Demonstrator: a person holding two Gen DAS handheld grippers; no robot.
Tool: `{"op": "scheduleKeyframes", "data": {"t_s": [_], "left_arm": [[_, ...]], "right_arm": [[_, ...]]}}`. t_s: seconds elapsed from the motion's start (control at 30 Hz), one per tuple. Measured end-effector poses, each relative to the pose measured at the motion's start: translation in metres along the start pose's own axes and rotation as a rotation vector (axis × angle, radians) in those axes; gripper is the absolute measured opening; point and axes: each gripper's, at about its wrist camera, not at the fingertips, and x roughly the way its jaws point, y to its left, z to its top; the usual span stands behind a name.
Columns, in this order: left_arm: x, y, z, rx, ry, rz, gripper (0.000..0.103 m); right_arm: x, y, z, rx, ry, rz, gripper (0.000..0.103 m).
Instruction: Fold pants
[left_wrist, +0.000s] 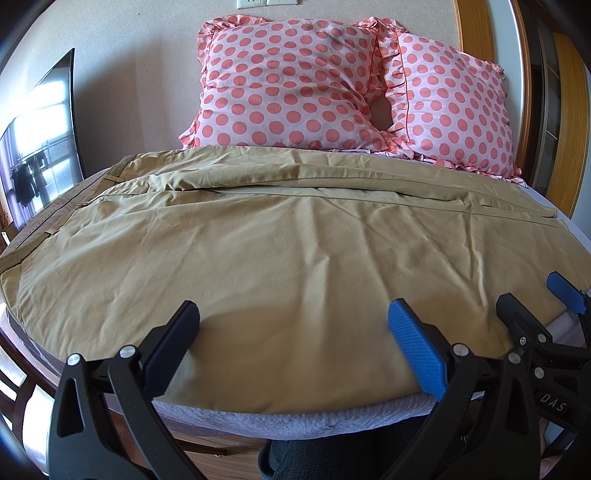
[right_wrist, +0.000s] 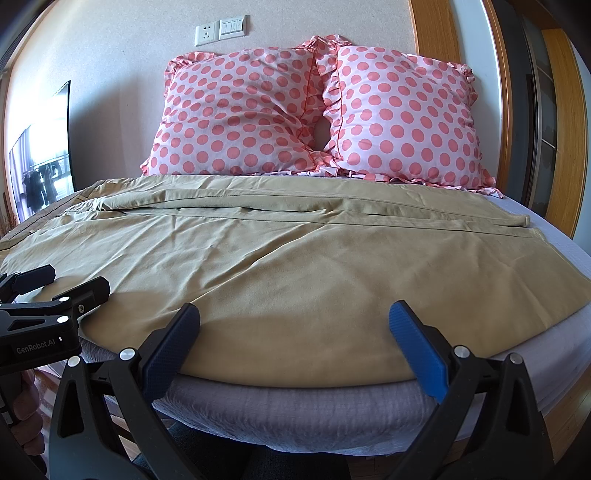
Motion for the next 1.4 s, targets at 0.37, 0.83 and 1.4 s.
{"op": "scheduleKeyframes", "data": {"t_s": [0.37, 0.83, 1.4], "left_arm": [[0.0, 0.0, 0.0, 0.0, -0.001, 0.0, 0.101], [0.0, 0.0, 0.0, 0.0, -0.001, 0.0, 0.101], [-0.004, 0.013, 0.008, -0.022, 0.032, -0.034, 0.101]], "right_arm": [[0.0, 0.0, 0.0, 0.0, 0.0, 0.0, 0.102], [0.0, 0.0, 0.0, 0.0, 0.0, 0.0, 0.102], [-0.005, -0.044, 0.055, 0.046, -0.046, -0.003, 0.102]]}}
